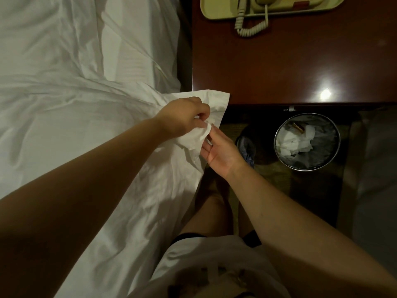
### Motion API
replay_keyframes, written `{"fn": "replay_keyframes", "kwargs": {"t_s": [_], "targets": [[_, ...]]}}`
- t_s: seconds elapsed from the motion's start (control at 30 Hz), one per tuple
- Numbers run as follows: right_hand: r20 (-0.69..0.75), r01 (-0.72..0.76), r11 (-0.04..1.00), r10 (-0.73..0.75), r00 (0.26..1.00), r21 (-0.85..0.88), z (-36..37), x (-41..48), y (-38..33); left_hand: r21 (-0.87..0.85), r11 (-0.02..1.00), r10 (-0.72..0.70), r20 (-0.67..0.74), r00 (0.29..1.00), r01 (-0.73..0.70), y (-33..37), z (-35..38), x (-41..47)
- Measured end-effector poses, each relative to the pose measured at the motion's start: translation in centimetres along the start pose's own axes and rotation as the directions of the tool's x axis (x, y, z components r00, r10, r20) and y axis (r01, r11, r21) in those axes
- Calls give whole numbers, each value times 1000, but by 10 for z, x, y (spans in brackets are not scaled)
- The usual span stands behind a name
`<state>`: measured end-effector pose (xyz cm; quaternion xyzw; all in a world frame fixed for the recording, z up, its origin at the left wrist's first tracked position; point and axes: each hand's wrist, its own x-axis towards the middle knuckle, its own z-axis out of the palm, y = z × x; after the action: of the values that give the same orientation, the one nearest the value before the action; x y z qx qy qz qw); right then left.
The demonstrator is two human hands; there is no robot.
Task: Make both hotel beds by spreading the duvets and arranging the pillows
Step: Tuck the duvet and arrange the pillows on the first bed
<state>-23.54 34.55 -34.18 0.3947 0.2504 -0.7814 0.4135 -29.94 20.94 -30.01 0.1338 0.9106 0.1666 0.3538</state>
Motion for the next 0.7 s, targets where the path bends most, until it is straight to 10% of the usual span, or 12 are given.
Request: {"fn": "replay_keyframes", "kwargs": {"t_s": [0.7], "targets": [[-191,215,844,-345,919,-492,9,13,-8,36,989,-148,60,987,146,13,-16,12]]}}
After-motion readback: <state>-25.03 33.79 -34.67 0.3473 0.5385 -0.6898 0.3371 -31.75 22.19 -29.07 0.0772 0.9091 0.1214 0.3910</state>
